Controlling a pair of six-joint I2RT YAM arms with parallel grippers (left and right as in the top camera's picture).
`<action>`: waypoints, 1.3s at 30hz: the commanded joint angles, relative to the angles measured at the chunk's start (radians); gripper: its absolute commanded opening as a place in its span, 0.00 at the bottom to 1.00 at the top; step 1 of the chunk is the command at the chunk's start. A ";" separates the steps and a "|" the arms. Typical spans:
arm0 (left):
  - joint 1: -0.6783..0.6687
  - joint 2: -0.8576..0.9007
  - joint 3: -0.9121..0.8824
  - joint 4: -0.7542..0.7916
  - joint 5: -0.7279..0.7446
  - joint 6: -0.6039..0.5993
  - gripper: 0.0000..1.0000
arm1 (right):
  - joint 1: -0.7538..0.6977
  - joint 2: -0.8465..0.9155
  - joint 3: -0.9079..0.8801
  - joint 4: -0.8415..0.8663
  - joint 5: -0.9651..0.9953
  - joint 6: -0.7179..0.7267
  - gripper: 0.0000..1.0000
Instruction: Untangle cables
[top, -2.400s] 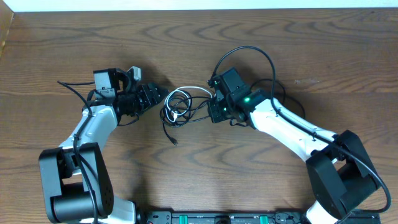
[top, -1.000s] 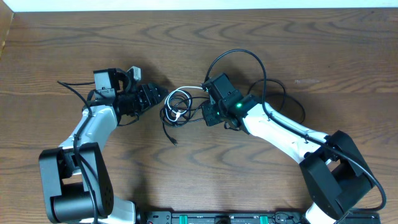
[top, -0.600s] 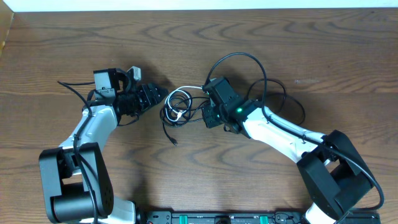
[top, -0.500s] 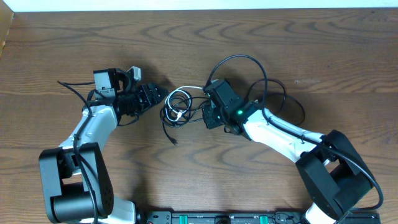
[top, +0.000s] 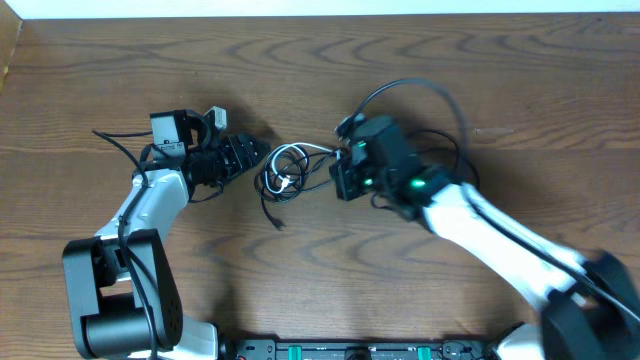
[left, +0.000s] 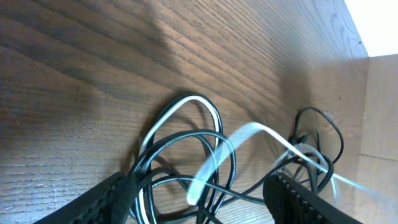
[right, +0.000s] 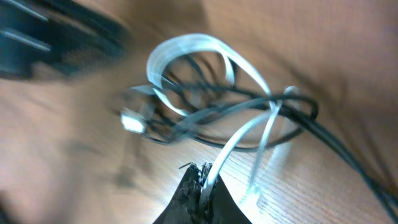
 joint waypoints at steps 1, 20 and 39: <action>0.000 0.005 0.001 -0.002 0.006 0.024 0.70 | -0.036 -0.148 0.004 -0.009 -0.135 0.001 0.01; 0.000 0.005 0.001 -0.002 0.006 0.024 0.71 | -0.106 -0.596 0.004 -0.009 -0.053 -0.188 0.01; 0.000 0.005 0.001 -0.002 0.006 0.024 0.71 | -0.203 -0.310 0.231 -0.433 0.092 0.005 0.01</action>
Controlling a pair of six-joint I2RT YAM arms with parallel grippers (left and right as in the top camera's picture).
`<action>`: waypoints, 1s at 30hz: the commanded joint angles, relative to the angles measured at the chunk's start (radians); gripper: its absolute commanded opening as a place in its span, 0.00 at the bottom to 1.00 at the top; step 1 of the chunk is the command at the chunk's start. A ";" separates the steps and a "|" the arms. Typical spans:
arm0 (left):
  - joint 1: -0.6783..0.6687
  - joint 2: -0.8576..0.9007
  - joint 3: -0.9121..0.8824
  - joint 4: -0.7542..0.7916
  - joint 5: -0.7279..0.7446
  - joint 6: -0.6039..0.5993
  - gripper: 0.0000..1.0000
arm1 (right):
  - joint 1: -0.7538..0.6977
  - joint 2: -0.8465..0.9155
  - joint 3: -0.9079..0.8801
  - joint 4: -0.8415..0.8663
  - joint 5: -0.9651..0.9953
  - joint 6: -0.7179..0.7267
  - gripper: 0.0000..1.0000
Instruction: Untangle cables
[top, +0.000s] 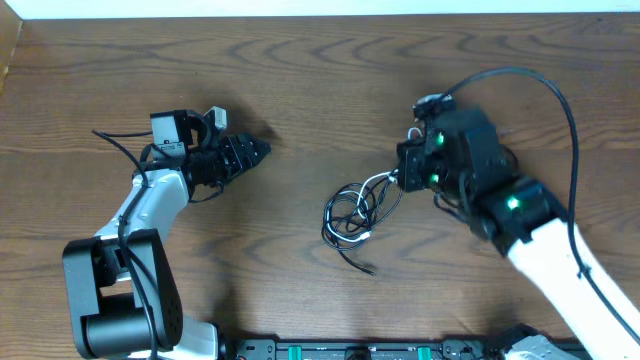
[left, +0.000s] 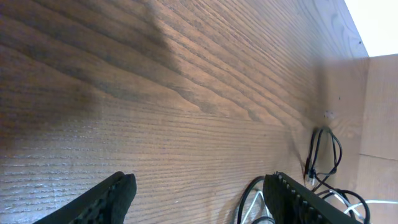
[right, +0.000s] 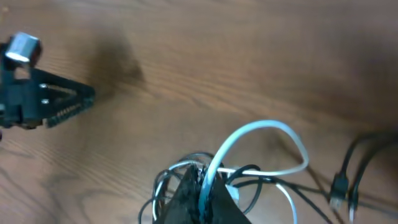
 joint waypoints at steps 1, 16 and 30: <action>0.000 0.005 0.001 -0.002 0.006 0.025 0.70 | -0.056 0.036 0.211 -0.093 -0.106 0.023 0.01; 0.000 0.005 0.001 -0.002 0.006 0.024 0.71 | -0.077 0.125 0.418 -0.127 0.155 -0.070 0.01; 0.000 0.005 0.001 -0.002 0.006 0.025 0.71 | -0.066 0.494 0.401 -0.612 -0.068 -0.169 0.06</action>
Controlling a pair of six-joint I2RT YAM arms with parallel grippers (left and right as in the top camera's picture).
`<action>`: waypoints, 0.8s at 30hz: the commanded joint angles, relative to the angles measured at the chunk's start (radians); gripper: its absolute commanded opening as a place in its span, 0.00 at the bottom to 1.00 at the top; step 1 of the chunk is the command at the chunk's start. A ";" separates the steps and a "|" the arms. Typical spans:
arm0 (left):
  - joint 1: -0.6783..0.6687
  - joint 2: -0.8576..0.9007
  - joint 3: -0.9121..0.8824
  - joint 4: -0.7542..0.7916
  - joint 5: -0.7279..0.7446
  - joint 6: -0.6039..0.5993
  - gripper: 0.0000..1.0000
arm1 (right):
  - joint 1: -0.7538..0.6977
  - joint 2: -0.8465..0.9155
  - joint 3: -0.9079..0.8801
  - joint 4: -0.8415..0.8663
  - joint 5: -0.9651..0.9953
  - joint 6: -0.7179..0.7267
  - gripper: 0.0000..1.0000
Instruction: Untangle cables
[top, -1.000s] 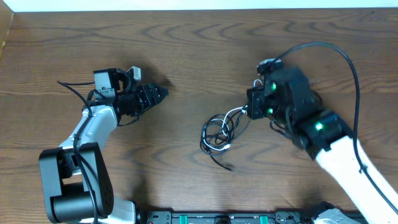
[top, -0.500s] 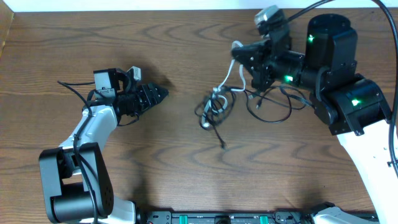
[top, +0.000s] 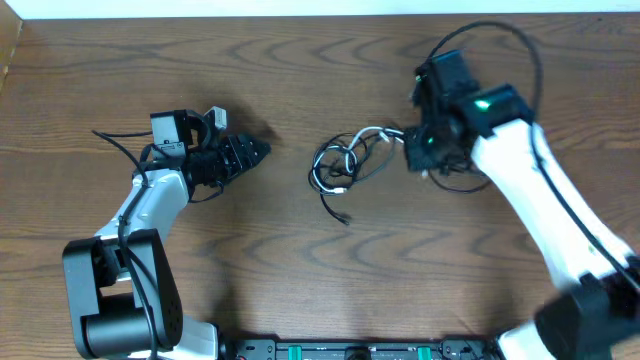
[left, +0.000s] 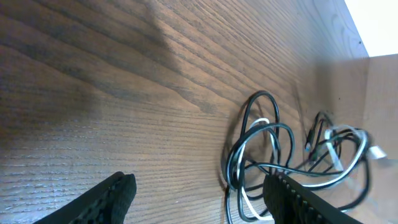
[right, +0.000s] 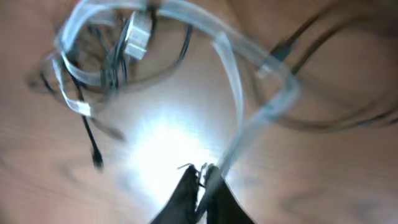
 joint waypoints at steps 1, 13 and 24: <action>0.000 0.005 0.001 -0.002 0.006 0.024 0.71 | 0.009 0.101 -0.008 -0.058 -0.120 -0.073 0.06; 0.000 0.005 0.001 -0.002 0.006 0.024 0.70 | 0.006 0.214 0.077 -0.146 -0.055 -0.082 0.52; 0.000 0.005 0.001 -0.002 0.006 0.024 0.70 | 0.004 0.217 0.180 -0.060 0.039 -0.150 0.66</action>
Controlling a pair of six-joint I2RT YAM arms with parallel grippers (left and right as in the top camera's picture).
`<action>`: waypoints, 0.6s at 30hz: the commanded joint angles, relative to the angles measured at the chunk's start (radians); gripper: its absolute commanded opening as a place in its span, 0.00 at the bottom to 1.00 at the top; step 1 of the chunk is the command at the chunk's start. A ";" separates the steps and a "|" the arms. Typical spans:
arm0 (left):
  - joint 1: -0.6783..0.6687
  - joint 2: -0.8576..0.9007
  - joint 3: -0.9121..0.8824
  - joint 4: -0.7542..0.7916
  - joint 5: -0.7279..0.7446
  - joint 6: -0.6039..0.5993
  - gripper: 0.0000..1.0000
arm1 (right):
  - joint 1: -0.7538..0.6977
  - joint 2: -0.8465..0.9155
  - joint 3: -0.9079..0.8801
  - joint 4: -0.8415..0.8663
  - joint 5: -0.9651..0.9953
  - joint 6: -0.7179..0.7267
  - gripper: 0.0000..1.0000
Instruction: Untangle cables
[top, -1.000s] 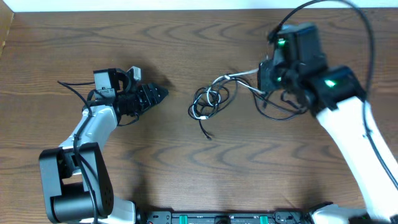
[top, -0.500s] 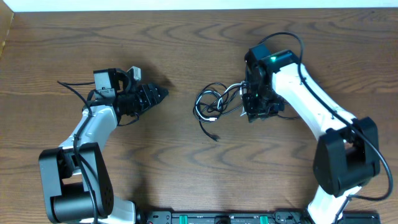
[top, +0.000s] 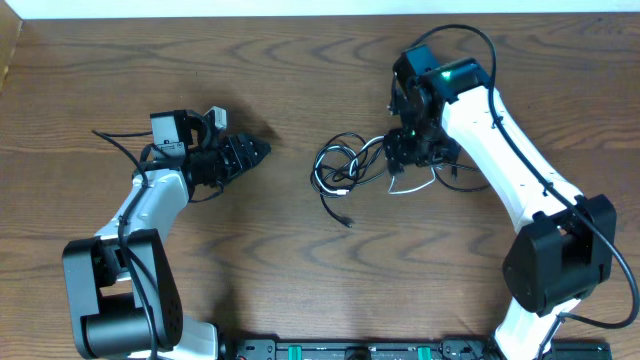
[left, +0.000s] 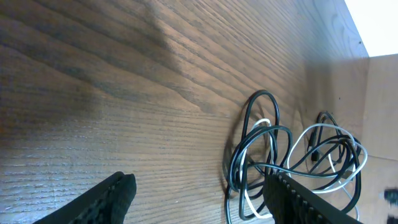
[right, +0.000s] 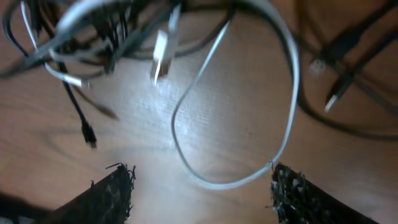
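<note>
A tangle of black and white cables (top: 345, 170) lies mid-table. Its white cable (right: 249, 118) runs in a wide loop on the wood, a white plug (right: 160, 53) beside it. My right gripper (top: 412, 150) hovers over the tangle's right end, open, the white loop lying between its fingers (right: 112, 193) with nothing held. My left gripper (top: 258, 150) rests open to the left, apart from the bundle (left: 273, 155), which shows ahead of its fingers (left: 112, 193).
A loose black cable end with a small plug (top: 346, 220) trails toward the front. More black cable (top: 470, 165) lies right of the tangle, under the right arm. A thin black lead (top: 110, 140) runs behind the left arm. The table's far edge (top: 320, 14) is at the top.
My right gripper has opened and let go of the white cable, which now lies in a loop on the table. The tangle stays about where it was. The left arm has not moved.
My right gripper was shut on the white cable beside the open left gripper, the tangle between them. Then it held the tangle farther right and nearer the front, then farther back at mid-table. Now the cable is released there.
</note>
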 joint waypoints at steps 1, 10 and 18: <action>0.000 0.005 0.001 -0.002 0.006 0.025 0.70 | 0.003 -0.012 0.001 0.101 0.121 -0.014 0.64; 0.000 0.005 0.001 -0.002 0.006 0.025 0.70 | -0.032 0.028 -0.018 0.350 0.120 0.048 0.33; 0.000 0.005 0.001 -0.002 0.006 0.024 0.70 | -0.008 0.077 -0.042 0.222 -0.055 0.047 0.41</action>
